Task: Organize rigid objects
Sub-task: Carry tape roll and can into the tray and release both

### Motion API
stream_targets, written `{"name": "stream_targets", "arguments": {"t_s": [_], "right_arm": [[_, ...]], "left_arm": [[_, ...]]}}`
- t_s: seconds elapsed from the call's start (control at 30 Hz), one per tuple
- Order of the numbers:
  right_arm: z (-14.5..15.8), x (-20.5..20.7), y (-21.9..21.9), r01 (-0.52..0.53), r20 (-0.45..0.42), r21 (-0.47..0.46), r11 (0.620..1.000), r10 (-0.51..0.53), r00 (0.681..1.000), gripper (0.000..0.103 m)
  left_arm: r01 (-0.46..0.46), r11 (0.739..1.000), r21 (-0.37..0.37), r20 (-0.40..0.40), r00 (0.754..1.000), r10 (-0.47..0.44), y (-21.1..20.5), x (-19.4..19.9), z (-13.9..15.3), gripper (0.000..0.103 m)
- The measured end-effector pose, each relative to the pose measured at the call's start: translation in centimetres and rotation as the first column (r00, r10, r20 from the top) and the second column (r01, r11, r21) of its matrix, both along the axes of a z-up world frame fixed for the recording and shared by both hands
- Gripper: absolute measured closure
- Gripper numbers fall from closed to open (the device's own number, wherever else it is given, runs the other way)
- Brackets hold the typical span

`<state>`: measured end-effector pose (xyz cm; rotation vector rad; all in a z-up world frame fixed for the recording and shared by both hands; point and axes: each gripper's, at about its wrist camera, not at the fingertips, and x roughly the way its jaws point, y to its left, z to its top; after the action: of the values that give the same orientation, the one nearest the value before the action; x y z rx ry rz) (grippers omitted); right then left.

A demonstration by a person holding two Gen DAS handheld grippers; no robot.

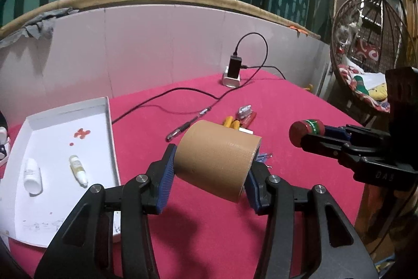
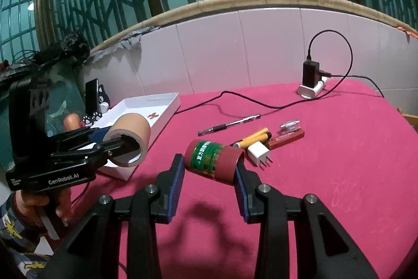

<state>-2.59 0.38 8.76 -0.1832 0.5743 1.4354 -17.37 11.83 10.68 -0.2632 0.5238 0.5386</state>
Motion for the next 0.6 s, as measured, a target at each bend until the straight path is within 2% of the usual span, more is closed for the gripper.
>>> {"name": "stream_targets", "arguments": {"t_s": [0.6], "right_arm": [[0.2, -0.7, 0.3, -0.006, -0.013, -0.005, 1.0, 0.006, 1.0, 0.067]], "left_arm": [[-0.105, 0.994, -0.035, 0.037, 0.994, 0.106, 2.3, -3.1, 0.2, 0.056]]}}
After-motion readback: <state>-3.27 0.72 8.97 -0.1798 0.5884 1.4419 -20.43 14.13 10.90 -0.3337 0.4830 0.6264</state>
